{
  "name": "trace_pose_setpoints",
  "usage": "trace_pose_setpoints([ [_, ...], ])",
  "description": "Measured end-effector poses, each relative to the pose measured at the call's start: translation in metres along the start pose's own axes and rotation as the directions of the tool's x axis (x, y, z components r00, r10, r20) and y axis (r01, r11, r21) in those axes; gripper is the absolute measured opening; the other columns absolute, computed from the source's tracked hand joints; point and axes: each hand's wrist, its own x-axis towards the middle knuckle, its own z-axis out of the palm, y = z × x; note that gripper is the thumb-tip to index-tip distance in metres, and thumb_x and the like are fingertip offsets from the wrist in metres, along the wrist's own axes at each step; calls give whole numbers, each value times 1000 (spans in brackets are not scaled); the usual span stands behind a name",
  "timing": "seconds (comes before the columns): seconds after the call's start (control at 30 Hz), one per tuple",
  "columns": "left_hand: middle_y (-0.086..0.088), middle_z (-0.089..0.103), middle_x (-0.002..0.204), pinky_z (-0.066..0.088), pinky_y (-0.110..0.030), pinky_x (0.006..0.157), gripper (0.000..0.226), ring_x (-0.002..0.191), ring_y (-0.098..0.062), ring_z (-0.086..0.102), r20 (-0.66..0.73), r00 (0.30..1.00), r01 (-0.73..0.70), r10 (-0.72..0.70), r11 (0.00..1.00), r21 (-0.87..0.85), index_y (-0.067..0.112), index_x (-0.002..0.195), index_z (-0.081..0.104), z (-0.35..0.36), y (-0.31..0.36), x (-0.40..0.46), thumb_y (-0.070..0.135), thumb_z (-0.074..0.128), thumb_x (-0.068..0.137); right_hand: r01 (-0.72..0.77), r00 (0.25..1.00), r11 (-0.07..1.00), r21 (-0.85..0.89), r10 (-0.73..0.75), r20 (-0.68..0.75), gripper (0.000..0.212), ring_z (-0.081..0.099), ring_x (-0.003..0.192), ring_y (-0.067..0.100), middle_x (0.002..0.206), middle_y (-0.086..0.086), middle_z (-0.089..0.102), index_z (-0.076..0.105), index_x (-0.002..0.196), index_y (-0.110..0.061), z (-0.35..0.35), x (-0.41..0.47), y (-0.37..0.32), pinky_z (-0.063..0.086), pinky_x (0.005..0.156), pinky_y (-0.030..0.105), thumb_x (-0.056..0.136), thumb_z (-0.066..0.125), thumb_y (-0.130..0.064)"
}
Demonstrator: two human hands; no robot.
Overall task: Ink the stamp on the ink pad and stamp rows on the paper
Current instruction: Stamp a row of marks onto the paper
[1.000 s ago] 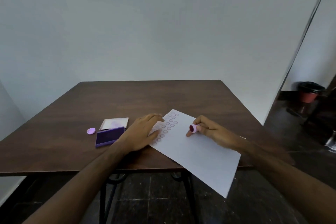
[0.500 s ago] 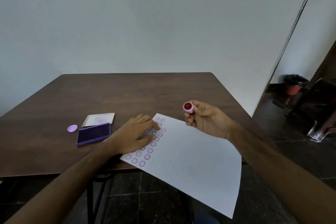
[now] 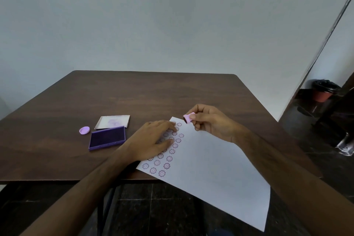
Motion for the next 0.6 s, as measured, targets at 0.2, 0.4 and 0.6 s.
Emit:
trace_pose_setpoints([
  [0.2, 12, 55, 138, 33, -27, 108, 39, 125, -2, 49, -43, 999, 11, -11, 1000, 0, 30, 128, 52, 2, -2, 1, 48, 50, 94, -12, 984, 892, -452, -70, -164, 15, 56, 63, 14, 82, 16, 70, 70, 89, -9, 16, 16, 9, 47, 57, 30, 81, 77, -20],
  [0.4, 11, 54, 139, 31, -25, 107, 34, 126, -3, 48, -40, 999, 33, -34, 999, -19, 29, 125, 53, 3, -3, 1, 46, 54, 94, 25, 957, 795, -607, -194, -214, 6, 58, 67, 7, 81, 6, 75, 72, 83, -19, 21, 18, 19, 49, 64, 28, 79, 76, -21],
  [0.6, 10, 53, 141, 30, -26, 108, 32, 129, -6, 48, -42, 999, 28, -28, 1000, -12, 30, 123, 52, 3, -3, 1, 45, 54, 95, 69, 954, 786, -615, -232, -190, 5, 56, 65, 9, 80, 9, 74, 72, 82, -17, 23, 15, 20, 48, 62, 27, 80, 77, -16],
])
